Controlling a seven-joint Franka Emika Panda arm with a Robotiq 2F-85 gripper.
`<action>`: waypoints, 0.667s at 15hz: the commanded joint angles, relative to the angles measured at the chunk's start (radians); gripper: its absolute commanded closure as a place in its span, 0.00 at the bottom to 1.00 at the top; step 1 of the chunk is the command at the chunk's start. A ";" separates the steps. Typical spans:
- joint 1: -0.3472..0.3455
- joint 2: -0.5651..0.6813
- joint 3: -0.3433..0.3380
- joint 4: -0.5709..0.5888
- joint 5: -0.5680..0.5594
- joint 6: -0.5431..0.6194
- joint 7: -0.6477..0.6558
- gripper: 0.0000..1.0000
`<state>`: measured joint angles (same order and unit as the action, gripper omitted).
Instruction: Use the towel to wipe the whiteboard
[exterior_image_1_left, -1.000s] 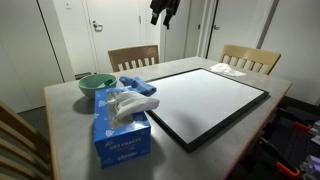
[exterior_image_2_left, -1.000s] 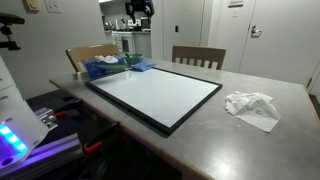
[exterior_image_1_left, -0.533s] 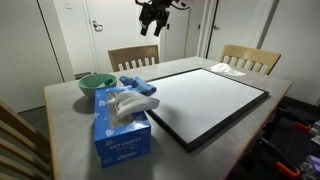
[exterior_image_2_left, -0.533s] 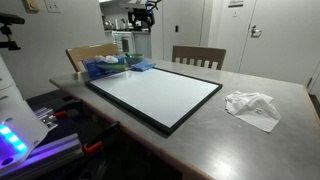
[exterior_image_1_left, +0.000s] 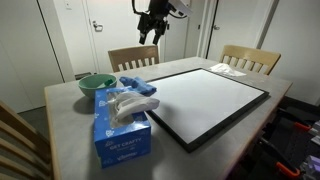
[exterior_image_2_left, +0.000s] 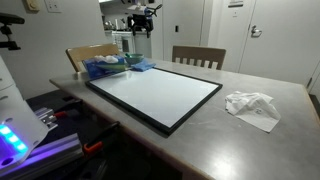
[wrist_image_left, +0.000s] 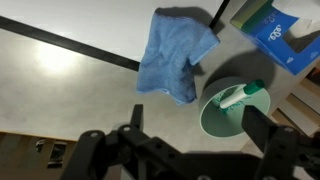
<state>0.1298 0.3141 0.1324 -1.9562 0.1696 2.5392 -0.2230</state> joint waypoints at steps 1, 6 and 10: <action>-0.038 0.154 0.045 0.095 0.041 0.003 -0.036 0.00; -0.036 0.294 0.044 0.217 -0.004 -0.023 0.006 0.00; 0.011 0.360 0.014 0.310 -0.067 -0.076 0.103 0.00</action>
<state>0.1127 0.6198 0.1615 -1.7370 0.1444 2.5318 -0.1829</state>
